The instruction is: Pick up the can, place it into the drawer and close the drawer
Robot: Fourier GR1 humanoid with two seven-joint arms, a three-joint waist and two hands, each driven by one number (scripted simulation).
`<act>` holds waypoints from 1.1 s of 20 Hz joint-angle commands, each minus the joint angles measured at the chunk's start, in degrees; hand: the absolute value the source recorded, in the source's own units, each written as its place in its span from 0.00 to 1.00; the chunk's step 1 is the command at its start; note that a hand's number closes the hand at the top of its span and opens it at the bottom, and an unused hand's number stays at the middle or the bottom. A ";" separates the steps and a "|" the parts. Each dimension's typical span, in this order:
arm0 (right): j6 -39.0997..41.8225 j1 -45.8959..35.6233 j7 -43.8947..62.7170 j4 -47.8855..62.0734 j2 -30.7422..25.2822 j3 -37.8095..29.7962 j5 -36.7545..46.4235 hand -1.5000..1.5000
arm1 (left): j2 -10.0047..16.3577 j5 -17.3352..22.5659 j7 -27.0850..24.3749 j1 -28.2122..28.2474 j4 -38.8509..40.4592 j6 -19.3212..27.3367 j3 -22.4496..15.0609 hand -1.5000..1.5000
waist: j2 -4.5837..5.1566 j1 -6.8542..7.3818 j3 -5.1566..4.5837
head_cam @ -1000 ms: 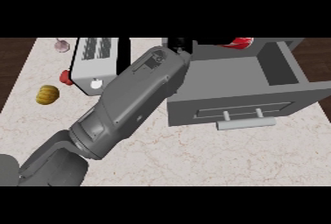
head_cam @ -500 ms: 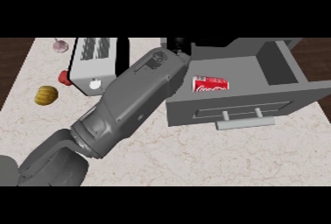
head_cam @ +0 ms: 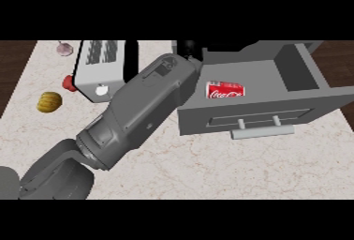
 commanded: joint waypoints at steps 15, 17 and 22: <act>2.25 -13.25 -11.41 -4.65 -3.11 13.67 37.28 0.00 | -0.01 4.81 -6.06 -1.25 -3.78 3.26 -1.46 0.00 | -0.18 3.39 -0.06; 1.37 -15.07 -9.75 -5.03 -3.18 17.58 42.80 0.00 | -0.01 4.97 -5.10 -2.41 -1.81 0.05 0.22 0.00 | -0.21 4.29 -0.12; -1.79 -21.36 -15.04 3.79 -4.40 25.10 56.60 0.00 | -0.01 5.67 -5.25 -1.30 -2.97 0.66 -0.44 0.00 | -0.23 4.35 -0.08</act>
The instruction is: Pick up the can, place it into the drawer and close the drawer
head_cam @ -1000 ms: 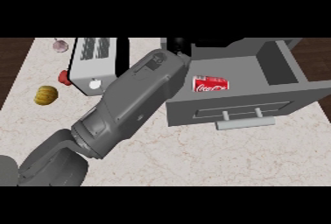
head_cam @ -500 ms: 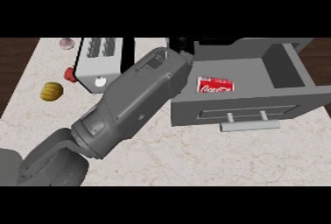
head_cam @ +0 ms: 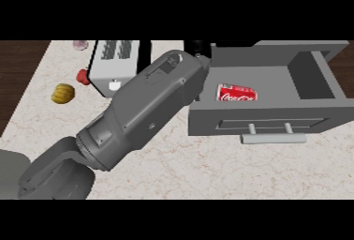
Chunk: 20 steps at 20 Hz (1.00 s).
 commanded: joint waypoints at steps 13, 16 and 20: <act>-15.95 -20.96 -4.59 32.05 -0.75 19.73 34.96 0.00 | 4.81 -3.92 7.35 2.55 -5.87 1.62 0.02 0.00 | -0.99 3.15 -0.05; -19.11 -24.36 -8.34 39.60 -2.30 21.04 38.57 0.00 | 6.69 -5.12 7.90 2.99 -6.36 0.34 0.08 0.00 | -0.73 2.95 -0.03; -22.19 -27.82 -8.85 49.71 -4.55 21.22 44.28 0.00 | 8.84 -6.24 8.87 5.22 -9.36 1.30 -0.12 0.00 | -0.81 3.49 -0.03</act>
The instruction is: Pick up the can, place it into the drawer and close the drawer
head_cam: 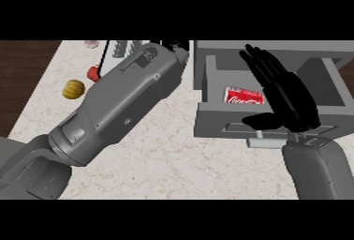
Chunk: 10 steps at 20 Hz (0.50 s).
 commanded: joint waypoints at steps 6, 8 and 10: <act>-14.70 -10.54 0.07 26.04 3.49 0.85 10.59 0.00 | 7.44 -2.59 4.86 2.90 -6.94 0.00 0.90 0.00 | 0.15 0.42 0.03; -19.27 -10.24 -2.03 31.82 2.77 -0.94 10.87 0.00 | 8.16 -3.38 5.89 5.21 -10.84 1.51 0.09 0.00 | 0.03 0.72 0.05; -19.09 -13.96 -2.46 35.57 1.51 -1.64 11.48 0.00 | 10.30 -3.99 7.42 6.19 -11.87 1.29 0.73 0.00 | -0.01 0.17 0.03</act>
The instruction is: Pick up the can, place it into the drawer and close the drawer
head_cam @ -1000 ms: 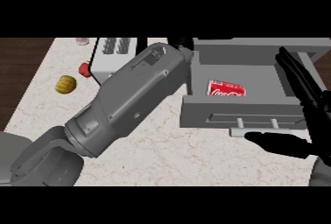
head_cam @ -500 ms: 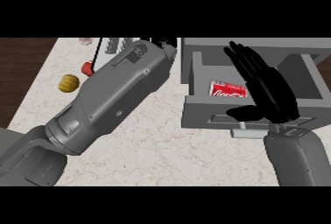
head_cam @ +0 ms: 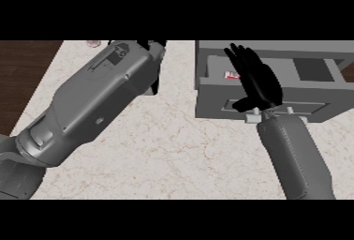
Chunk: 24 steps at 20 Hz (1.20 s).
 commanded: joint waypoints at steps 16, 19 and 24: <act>-26.80 -17.66 -2.10 37.70 -0.56 -8.68 5.73 0.00 | 8.41 -3.96 7.03 7.82 -14.64 0.34 1.13 0.00 | 0.79 1.28 0.08; -30.00 -18.94 -2.80 41.67 -2.30 -9.75 6.42 0.00 | 10.07 -4.75 7.94 8.53 -18.26 1.50 0.98 0.00 | 0.82 2.33 0.10; -32.14 -25.39 -2.60 46.25 -4.35 -12.06 5.89 0.00 | 11.43 -5.53 8.69 9.57 -19.44 -0.40 0.97 0.00 | 1.45 3.25 0.12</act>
